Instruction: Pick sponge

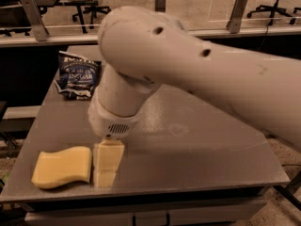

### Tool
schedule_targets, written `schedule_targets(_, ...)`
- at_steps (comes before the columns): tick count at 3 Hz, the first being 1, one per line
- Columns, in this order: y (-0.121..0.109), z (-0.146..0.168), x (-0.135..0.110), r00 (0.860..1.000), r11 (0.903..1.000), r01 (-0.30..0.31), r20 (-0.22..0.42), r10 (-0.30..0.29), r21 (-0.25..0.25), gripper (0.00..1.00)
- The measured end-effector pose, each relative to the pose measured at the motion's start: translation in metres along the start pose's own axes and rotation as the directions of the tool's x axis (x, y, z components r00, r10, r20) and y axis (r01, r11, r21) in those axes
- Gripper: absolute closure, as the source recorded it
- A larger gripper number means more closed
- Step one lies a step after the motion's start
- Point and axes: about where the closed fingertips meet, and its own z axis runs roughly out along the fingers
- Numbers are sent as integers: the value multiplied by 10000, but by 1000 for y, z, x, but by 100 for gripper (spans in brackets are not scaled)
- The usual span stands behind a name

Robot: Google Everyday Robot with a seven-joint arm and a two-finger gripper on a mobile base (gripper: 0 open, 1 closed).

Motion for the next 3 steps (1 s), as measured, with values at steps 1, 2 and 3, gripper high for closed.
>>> schedule_targets(1, 6, 20, -16, 9994, 9989, 334, 72, -332, -324, 0)
schedule_targets(2, 6, 36, -28, 9985, 9972, 537, 68, -535, -527, 0)
schedule_targets(3, 1, 45, -36, 9988, 9963, 477, -77, -484, -714, 26)
